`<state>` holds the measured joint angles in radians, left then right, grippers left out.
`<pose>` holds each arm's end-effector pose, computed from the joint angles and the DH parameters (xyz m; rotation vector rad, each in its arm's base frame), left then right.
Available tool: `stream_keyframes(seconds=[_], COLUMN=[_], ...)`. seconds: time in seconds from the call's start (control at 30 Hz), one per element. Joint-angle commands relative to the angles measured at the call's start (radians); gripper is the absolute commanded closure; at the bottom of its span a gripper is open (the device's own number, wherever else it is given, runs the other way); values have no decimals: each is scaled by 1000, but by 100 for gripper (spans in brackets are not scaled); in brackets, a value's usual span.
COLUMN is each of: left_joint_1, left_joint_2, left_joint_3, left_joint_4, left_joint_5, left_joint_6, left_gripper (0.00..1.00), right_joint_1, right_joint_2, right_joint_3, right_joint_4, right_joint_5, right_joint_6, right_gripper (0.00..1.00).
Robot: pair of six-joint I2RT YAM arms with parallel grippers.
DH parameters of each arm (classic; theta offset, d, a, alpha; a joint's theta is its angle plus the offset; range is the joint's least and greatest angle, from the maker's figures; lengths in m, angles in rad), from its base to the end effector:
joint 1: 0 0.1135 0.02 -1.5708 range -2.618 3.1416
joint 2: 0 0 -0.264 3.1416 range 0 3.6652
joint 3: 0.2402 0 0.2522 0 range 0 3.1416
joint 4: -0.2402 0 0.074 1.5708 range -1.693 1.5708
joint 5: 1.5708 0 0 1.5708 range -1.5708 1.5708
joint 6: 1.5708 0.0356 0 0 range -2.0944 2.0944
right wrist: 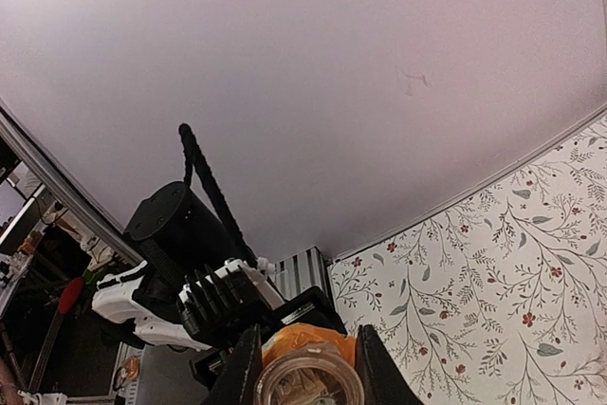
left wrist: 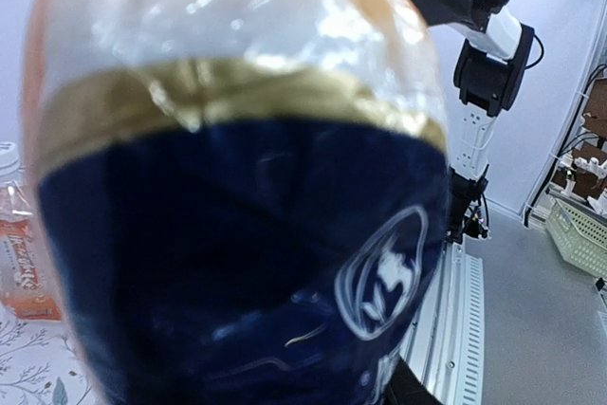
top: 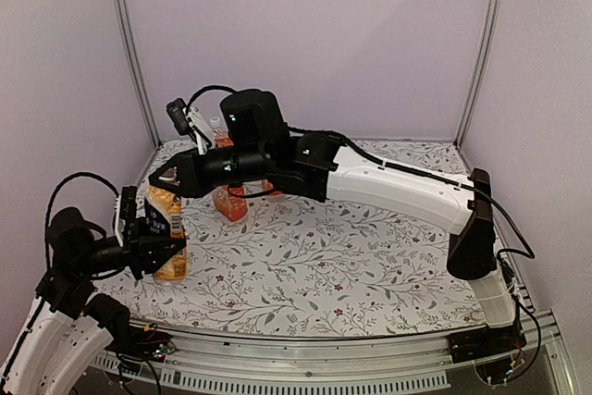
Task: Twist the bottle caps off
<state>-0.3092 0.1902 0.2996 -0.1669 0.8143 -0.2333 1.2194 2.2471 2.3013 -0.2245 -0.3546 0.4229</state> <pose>0.0835 -0.0539 0.2441 0.7089 1.5681 -1.0654 0.1717 0.5041 0.3744 -1.0357 1.6964 1.4522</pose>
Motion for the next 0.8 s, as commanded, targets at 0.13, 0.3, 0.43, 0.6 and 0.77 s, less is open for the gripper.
stream_keyframes(seconds=[0.13,0.3,0.43,0.6,0.77], left_joint_1=[19,22,24,30,36], left_joint_2=[-10,-22,-27,-24,-22], left_joint_3=[-2,-2,-2,1,0], left_joint_4=[51,50,45,38,35], left_joint_5=[-25,-49,-78,-99,-112], left_joint_6=[30,21,20,23,27], left_gripper=[37,1,0,1,0], right_joint_1=[12,10,7,-15,-96], right_joint_2=[-38,-143,-268,-460,-627], right_joint_3=[-45,-153,-292,-491,-686], right_joint_4=[31,4,-54,-158,-225], right_joint_5=[-33,53,171,407,661], right_joint_6=[52,-1,-64,-127,-177], right_gripper=[100,100,100,100,100])
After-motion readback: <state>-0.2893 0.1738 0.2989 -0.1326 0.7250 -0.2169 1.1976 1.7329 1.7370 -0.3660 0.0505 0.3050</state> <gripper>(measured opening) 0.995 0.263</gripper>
